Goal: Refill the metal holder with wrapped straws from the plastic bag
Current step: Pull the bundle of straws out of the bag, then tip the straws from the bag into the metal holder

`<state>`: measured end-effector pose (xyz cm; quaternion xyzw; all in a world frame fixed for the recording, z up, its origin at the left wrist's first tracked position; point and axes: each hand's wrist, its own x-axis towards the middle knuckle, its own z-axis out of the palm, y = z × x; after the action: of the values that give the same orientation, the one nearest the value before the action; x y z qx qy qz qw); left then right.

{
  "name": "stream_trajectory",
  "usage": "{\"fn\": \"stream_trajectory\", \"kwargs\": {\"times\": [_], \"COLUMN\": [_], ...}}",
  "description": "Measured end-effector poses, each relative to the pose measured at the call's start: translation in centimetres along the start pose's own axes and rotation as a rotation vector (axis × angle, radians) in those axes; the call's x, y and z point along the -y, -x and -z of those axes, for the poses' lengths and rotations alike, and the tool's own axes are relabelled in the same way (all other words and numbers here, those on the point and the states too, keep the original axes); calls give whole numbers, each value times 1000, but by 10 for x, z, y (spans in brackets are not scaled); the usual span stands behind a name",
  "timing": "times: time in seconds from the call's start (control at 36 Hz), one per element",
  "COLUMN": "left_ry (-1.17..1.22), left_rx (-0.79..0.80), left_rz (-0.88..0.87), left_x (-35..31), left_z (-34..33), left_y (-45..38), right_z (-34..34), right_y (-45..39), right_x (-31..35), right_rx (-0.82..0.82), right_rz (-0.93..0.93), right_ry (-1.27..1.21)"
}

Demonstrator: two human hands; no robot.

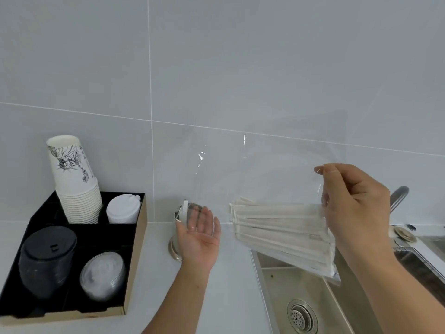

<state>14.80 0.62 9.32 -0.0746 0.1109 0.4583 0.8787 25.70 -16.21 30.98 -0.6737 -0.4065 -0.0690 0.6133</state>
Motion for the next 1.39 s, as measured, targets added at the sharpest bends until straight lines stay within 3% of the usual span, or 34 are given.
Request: {"fn": "stream_trajectory", "kwargs": {"times": [0.22,0.39,0.58,1.0,1.39], "left_ry": [-115,-132,-160,-104,-23], "left_rx": [-41,56,124,93,68], "left_rz": [108,159,104,58,51], "left_x": [51,69,71,72,66], "left_z": [-11,-18,-28,-30,-30], "left_y": [16,19,13,0,-14], "right_z": [-17,-28,-37,-52,-79], "right_y": [-8,-13,-19,-34,-59], "right_x": [-1,-7,-9,-15,-15], "right_rx": [52,113,178,225,260], "right_rz": [15,20,75,87,216], "right_ry": [2,18,62,120,233]}}
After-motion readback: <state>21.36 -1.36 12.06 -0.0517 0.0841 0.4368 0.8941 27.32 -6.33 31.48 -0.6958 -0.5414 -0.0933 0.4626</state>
